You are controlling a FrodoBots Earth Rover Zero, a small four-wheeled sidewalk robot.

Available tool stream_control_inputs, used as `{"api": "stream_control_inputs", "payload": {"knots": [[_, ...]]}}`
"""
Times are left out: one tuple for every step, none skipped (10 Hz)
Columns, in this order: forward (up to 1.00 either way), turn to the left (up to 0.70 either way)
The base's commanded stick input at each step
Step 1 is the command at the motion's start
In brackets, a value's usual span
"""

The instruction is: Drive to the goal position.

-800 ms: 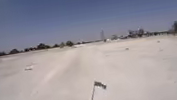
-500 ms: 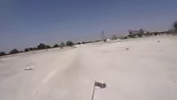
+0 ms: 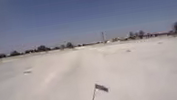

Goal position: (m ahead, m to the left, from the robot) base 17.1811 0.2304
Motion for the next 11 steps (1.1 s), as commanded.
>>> {"api": "stream_control_inputs", "payload": {"knots": [[0.7, 0.0], [0.7, 0.0], [0.7, 0.0], [0.7, 0.0], [0.7, 0.0], [0.7, 0.0], [0.7, 0.0], [0.7, 0.0], [0.7, 0.0], [0.7, 0.0], [0.7, 0.0]]}}
